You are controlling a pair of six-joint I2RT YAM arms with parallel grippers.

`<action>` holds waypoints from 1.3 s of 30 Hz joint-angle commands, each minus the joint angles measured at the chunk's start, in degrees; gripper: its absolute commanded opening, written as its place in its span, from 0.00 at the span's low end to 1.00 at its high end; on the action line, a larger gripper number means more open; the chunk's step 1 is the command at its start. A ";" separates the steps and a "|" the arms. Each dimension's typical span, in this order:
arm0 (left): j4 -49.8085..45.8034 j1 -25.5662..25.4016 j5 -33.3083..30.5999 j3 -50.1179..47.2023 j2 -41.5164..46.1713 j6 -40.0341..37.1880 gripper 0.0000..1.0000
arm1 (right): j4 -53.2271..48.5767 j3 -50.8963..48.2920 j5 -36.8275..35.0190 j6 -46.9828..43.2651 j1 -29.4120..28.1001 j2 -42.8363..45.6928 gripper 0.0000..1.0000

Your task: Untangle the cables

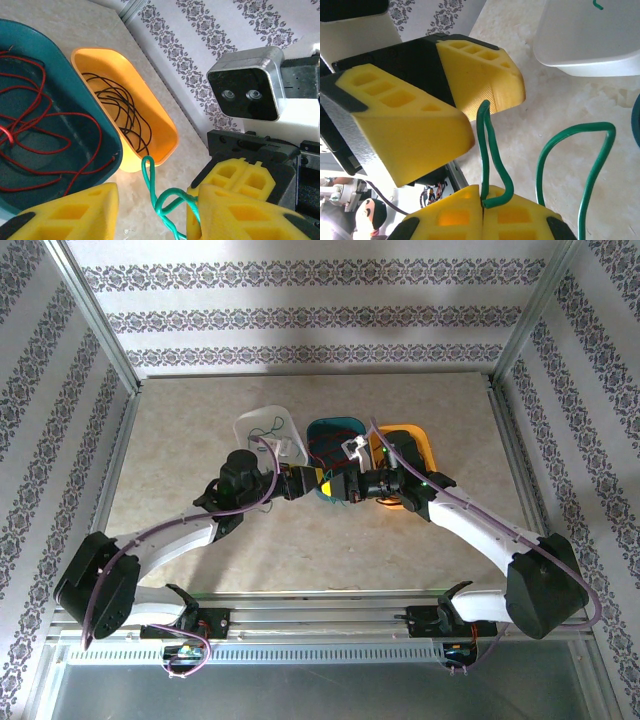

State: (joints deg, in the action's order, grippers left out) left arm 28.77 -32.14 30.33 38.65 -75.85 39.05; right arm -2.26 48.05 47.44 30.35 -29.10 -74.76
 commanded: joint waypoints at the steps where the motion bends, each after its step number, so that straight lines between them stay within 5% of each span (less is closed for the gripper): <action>1: 1.69 0.43 1.74 1.18 -0.99 -0.01 0.44 | 2.96 2.09 0.73 0.94 -0.11 0.30 0.00; 9: 8.62 0.45 0.89 0.22 -2.09 3.40 0.38 | 2.93 2.57 0.69 0.74 -1.73 -1.35 0.00; 18: 7.55 0.85 1.59 1.07 -0.68 3.74 0.01 | -0.76 1.13 -5.44 -1.66 -1.04 0.30 0.00; 20: 5.44 1.24 0.73 0.91 0.83 2.71 0.00 | -1.60 -0.11 -8.66 -1.71 0.66 2.43 0.04; 22: 4.95 1.66 0.59 0.47 1.90 2.31 0.00 | -1.53 -1.46 -9.82 -0.94 2.78 4.49 0.32; 25: 4.68 2.24 1.05 0.20 2.71 2.19 0.00 | -1.53 -3.06 -9.71 -0.64 5.40 7.30 0.45; 39: 4.78 2.43 2.13 1.74 2.78 1.39 0.00 | -4.45 -2.17 -1.62 -3.02 -0.67 2.09 0.47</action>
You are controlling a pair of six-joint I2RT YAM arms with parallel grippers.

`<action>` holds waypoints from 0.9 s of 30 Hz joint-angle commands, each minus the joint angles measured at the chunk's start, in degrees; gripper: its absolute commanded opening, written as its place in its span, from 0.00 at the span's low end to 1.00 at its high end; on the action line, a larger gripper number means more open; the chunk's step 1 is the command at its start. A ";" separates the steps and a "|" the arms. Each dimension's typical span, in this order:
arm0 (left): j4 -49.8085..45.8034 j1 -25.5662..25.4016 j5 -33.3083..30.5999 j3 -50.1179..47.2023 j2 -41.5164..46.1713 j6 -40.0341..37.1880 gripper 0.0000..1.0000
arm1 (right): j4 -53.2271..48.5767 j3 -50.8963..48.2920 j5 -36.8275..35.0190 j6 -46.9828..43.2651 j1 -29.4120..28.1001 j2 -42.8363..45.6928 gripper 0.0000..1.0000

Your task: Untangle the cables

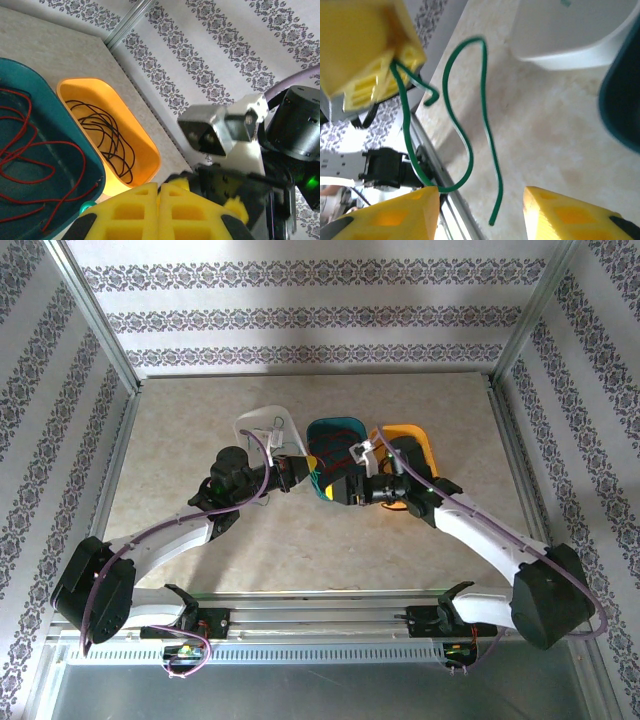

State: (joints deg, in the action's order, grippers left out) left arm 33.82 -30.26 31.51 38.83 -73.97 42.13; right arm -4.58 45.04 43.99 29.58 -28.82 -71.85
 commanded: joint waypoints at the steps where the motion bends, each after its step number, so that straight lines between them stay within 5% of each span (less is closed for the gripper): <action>1: -0.50 0.55 0.88 1.67 1.02 -1.85 0.00 | -2.82 0.68 1.59 -2.68 -1.15 -1.15 0.47; 6: -0.52 0.55 0.75 1.83 1.11 -2.14 0.00 | -3.88 0.61 1.15 -3.82 -1.07 -2.11 0.41; 10: -0.25 0.56 0.93 1.61 1.17 -1.80 0.00 | -3.38 1.63 -1.42 -4.55 -0.45 -3.37 0.09; 12: -0.27 0.53 0.77 1.19 1.64 -1.71 0.00 | -2.93 1.90 -3.38 -4.54 -0.20 -3.69 0.01; 16: -2.15 0.72 -2.07 -0.08 3.83 -2.37 0.00 | -2.80 1.10 -8.62 -4.37 0.44 -2.59 0.00; 22: -11.39 5.01 -20.16 -2.82 9.89 -1.74 0.00 | -3.47 -2.32 -17.29 -2.29 4.12 0.93 0.00; 27: -9.74 9.37 -19.97 -4.29 10.82 0.67 0.00 | -3.13 -3.00 -17.33 -1.18 5.05 2.77 0.00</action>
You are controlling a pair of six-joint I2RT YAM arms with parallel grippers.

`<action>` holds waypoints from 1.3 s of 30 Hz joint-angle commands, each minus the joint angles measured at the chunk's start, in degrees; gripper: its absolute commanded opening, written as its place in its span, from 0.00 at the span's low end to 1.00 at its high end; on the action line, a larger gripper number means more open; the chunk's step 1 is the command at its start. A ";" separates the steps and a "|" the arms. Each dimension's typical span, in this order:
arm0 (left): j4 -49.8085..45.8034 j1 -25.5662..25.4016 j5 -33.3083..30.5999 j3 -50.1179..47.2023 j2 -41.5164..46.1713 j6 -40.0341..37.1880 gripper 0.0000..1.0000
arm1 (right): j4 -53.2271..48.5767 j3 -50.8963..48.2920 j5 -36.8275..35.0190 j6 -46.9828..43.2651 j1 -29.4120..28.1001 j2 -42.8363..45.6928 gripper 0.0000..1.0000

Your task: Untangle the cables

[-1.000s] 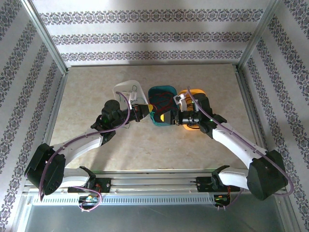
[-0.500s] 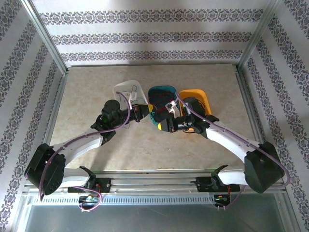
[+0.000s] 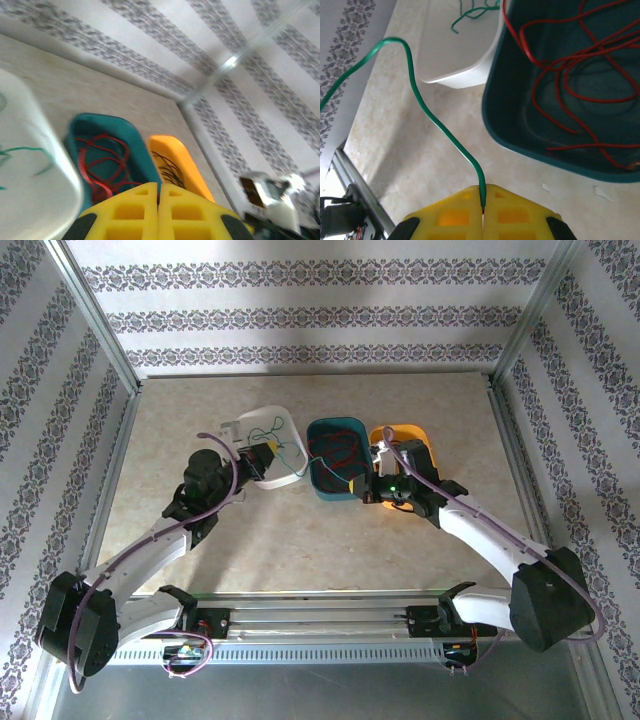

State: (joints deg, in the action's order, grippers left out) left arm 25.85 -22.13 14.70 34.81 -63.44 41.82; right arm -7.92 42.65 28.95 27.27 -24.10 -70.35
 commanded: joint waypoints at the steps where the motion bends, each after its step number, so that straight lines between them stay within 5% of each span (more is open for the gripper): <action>1: -1.63 1.30 -2.04 0.22 -0.23 0.64 0.03 | 0.43 -0.24 -1.53 1.32 -0.01 1.29 0.00; 3: 0.37 1.25 0.18 0.50 -1.37 0.71 0.19 | 0.67 0.93 -1.18 1.41 -1.28 1.29 0.00; 7: 3.98 1.28 0.36 -0.32 -2.09 1.48 0.70 | 0.90 4.72 -3.76 2.30 -4.74 -1.03 0.00; 9: 2.86 1.42 -2.81 -0.86 -0.89 1.55 0.88 | 0.54 7.11 -6.95 2.82 -6.34 -3.26 0.00; 11: -2.69 1.47 -12.99 -1.55 2.31 1.64 0.97 | -0.59 10.52 -11.69 3.23 -7.67 -6.52 0.00; 16: -32.26 1.55 -48.99 -1.60 14.23 10.31 1.00 | -5.23 20.35 -19.01 2.98 -10.73 -16.66 0.00; 19: -46.04 1.70 -57.45 0.41 18.00 12.12 0.99 | -12.42 29.83 -22.51 1.70 -13.08 -25.10 0.00; 23: -53.74 1.82 -59.24 2.11 19.17 12.41 1.00 | -20.37 42.10 -24.60 2.11 -14.79 -36.07 0.00; 39: -49.16 1.91 -54.16 1.93 18.03 9.58 0.99 | -33.27 69.27 -31.57 7.19 -15.20 -57.33 0.05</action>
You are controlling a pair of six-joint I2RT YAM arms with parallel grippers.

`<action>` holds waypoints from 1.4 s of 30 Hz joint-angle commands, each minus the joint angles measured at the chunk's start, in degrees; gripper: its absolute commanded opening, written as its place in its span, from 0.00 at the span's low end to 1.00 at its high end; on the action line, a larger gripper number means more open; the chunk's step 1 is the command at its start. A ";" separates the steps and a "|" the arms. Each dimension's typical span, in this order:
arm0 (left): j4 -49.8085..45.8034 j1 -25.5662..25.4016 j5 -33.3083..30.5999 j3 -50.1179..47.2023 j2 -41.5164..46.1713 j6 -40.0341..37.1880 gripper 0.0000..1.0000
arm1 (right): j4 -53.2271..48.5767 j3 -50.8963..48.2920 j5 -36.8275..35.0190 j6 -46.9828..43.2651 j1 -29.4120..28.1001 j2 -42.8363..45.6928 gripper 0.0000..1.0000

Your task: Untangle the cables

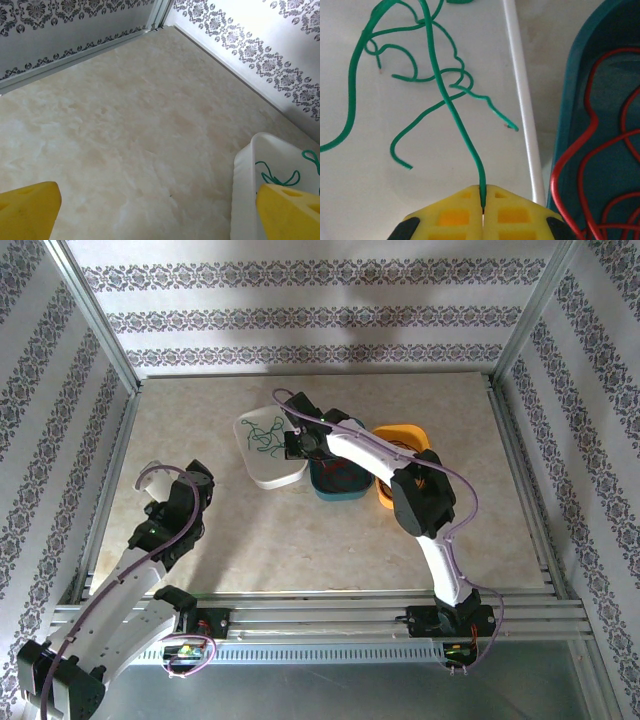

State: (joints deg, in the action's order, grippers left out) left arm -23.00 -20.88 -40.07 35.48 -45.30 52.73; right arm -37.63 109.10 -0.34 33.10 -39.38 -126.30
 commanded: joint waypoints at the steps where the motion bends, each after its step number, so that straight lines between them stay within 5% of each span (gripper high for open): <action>1: -0.13 0.63 0.94 1.25 -0.23 -1.42 0.99 | -3.68 3.12 -1.57 1.23 0.01 -1.49 0.17; 2: 0.10 0.65 1.36 1.25 -0.36 -1.71 0.99 | -3.47 3.03 -0.63 1.02 -0.16 -1.20 0.30; 4: 0.19 0.59 1.97 1.50 -0.84 -2.17 0.99 | -1.56 1.01 0.33 0.00 -0.66 0.70 0.38; 10: 0.13 0.65 3.38 2.39 -3.16 -3.34 0.99 | 8.07 -11.57 0.08 -3.22 -1.61 12.68 0.41; 22: 1.33 0.63 4.69 1.87 -5.55 -5.09 0.99 | 20.86 -42.84 -11.70 -0.06 2.47 40.28 0.45; 30: 1.66 0.63 5.25 1.34 -7.25 -8.04 0.99 | 19.95 -63.65 -20.66 0.39 15.34 61.67 0.48; 38: 1.93 0.66 8.62 2.62 -12.65 -8.69 0.99 | 9.39 -74.72 -19.20 6.64 36.70 76.64 0.50; 42: 0.35 0.83 5.10 3.02 -13.43 -10.22 0.99 | 7.10 -78.90 -19.59 5.13 40.96 80.51 0.50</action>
State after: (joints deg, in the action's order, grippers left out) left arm -21.67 -20.88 -32.14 36.21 -58.67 44.73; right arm -26.61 32.40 -19.14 37.80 0.36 -47.13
